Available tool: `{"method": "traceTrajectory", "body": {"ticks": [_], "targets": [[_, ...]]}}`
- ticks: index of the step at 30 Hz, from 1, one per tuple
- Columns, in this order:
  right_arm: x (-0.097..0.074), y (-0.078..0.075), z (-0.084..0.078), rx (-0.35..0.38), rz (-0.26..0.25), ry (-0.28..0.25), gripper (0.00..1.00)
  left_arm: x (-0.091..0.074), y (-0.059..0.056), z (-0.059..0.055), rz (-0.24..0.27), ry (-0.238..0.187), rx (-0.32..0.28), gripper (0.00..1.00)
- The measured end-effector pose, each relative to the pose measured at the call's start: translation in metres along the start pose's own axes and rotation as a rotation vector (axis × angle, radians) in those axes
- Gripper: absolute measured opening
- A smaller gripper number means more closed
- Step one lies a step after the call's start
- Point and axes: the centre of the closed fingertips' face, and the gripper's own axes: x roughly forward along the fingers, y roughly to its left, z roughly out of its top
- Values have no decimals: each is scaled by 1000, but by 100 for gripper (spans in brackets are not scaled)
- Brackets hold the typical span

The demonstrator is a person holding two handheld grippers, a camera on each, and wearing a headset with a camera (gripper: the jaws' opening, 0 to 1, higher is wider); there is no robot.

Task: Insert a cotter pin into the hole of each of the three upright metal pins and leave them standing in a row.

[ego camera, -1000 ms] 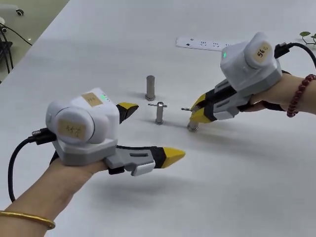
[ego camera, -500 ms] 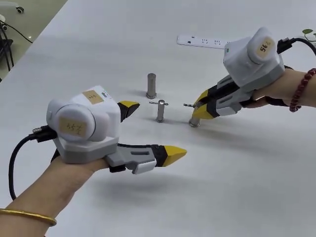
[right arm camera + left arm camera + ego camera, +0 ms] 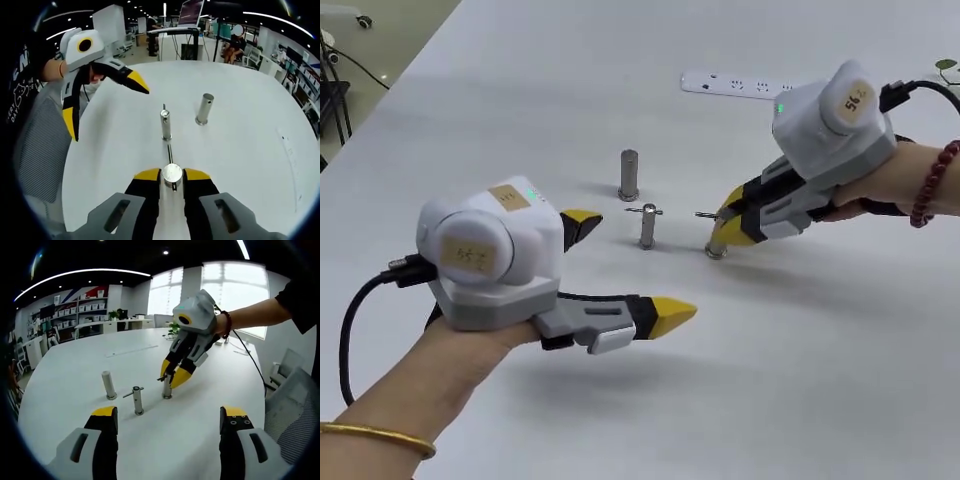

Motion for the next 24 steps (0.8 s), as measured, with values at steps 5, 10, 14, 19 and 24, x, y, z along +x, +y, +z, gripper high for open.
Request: {"method": "traceTrajectory", "body": {"ticks": [5,10,14,19,24], "targets": [[-6,4,9,29,-4,-37,18,0,0,1,1,1,5,83],[-12,7,33,148,4,-140,21,0,1,2,6,-3,5,83],[-11,4,46,184,-12,-187,25,0,-1,2,2,-1,11,83],[-7,-6,62,224,-62,-244,26,0,-2,3,-3,-4,27,84],[-5,-29,75,258,-163,-290,25,0,-2,5,-2,-9,26,84]]}}
